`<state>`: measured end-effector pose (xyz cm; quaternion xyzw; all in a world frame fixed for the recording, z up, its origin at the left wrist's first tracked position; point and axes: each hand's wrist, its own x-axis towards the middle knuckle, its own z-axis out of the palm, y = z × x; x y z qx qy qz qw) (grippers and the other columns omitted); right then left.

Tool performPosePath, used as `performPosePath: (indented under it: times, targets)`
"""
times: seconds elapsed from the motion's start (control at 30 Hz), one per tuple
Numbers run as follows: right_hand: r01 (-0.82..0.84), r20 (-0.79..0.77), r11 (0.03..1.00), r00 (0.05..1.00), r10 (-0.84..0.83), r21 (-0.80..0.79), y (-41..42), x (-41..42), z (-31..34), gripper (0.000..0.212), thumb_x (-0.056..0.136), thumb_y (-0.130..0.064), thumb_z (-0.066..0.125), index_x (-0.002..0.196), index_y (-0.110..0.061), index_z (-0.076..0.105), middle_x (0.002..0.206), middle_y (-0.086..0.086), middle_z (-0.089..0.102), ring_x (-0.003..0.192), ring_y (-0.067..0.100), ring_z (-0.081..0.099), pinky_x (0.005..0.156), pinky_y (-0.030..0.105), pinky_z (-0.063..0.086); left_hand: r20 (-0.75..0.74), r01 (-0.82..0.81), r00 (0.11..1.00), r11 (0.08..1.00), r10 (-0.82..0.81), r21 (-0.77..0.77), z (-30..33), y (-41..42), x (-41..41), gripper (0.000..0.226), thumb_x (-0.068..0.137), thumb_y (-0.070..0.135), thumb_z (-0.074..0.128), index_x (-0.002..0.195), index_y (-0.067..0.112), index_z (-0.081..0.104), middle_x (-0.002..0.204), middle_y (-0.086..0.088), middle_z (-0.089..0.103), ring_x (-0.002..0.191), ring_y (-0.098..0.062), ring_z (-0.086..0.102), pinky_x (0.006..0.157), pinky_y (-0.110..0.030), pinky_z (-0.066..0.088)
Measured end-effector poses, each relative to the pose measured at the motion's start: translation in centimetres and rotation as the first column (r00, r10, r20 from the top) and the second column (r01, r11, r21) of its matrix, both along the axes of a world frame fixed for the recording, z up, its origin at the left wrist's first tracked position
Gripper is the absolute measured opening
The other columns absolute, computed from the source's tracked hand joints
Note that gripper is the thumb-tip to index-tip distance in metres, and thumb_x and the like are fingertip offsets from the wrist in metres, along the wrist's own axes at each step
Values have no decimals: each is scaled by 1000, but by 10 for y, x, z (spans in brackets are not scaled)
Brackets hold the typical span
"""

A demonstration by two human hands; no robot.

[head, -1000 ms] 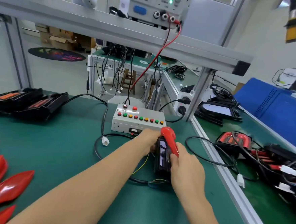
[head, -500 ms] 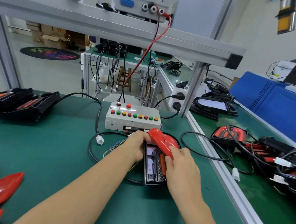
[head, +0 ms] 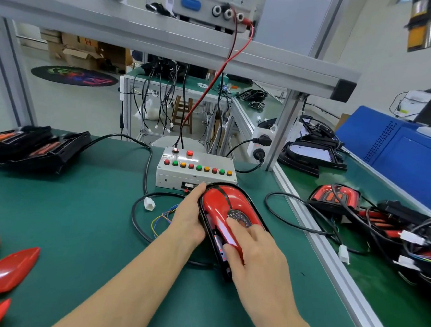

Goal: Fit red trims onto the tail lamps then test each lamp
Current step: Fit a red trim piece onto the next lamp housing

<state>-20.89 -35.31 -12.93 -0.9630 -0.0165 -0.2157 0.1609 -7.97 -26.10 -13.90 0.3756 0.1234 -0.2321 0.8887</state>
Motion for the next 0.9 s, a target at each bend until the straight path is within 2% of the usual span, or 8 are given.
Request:
performPosePath:
  times: [0.07, 0.27, 0.5, 0.6, 0.67, 0.73, 0.83, 0.9]
  targets:
    - [-12, -15, 1000, 1000, 12, 1, 4, -2, -5, 48, 100, -40, 41, 147, -34, 33, 113, -9, 47, 106, 14, 45, 85, 26, 41, 3, -1, 1000, 1000, 1, 16, 1, 0, -2, 33, 90, 37, 58, 96, 6, 69, 95, -18, 72, 87, -32, 67, 81, -42, 54]
    - [11, -6, 1000, 1000, -11, 14, 15, -3, -9, 49, 100, -32, 47, 147, -26, 38, 113, -3, 49, 103, 18, 47, 79, 28, 41, 13, -23, 1000, 1000, 23, -1, -1, 0, -7, 34, 90, 39, 58, 92, 7, 70, 87, -16, 74, 74, -29, 71, 67, -38, 55]
    - [4, 39, 999, 999, -6, 36, 21, -3, -18, 45, 90, -16, 66, 134, -14, 57, 102, 4, 57, 91, 24, 56, 69, 37, 52, 16, 7, 1000, 1000, -6, -21, -4, 3, -15, 41, 91, 41, 56, 107, 5, 68, 99, -18, 72, 92, -32, 68, 78, -43, 55]
    - [8, 73, 999, 997, -12, 52, 18, -3, -21, 45, 88, -15, 69, 132, -13, 59, 100, 4, 58, 89, 24, 58, 64, 37, 52, 139, 17, 990, 1000, -20, 19, -2, 4, -20, 37, 80, 21, 69, 113, 6, 65, 102, -18, 71, 84, -30, 69, 73, -42, 59]
    - [8, 100, 999, 995, -12, 43, 18, -3, -23, 44, 86, -16, 72, 129, -12, 61, 96, 3, 58, 85, 23, 59, 60, 36, 52, 208, -18, 978, 997, 3, 69, -2, 2, -23, 44, 74, 4, 70, 118, 7, 61, 107, -21, 69, 84, -32, 67, 76, -45, 58]
    - [-12, 112, 999, 994, 8, 32, 17, -1, -23, 42, 90, -22, 68, 130, -12, 60, 97, 2, 58, 86, 22, 58, 64, 34, 51, 222, -50, 975, 994, 28, 92, -1, 0, -24, 44, 74, -1, 69, 117, 7, 61, 107, -22, 68, 85, -34, 67, 77, -46, 57]
    - [-38, 107, 988, 994, 22, 148, 11, -2, -19, 39, 97, -37, 49, 132, -20, 59, 104, -5, 54, 96, 16, 54, 82, 30, 46, 219, -112, 971, 991, 93, 78, 2, 3, -20, 35, 75, 0, 68, 109, 8, 64, 97, -20, 70, 79, -30, 67, 71, -42, 59]
    - [3, 169, 920, 983, -75, 392, 1, -5, -15, 34, 95, -42, 48, 124, -30, 62, 103, -12, 53, 95, 3, 53, 83, 17, 41, 226, -148, 965, 988, 134, 48, 6, 9, -13, 31, 76, 1, 68, 106, 9, 63, 87, -14, 70, 70, -26, 67, 62, -37, 60]
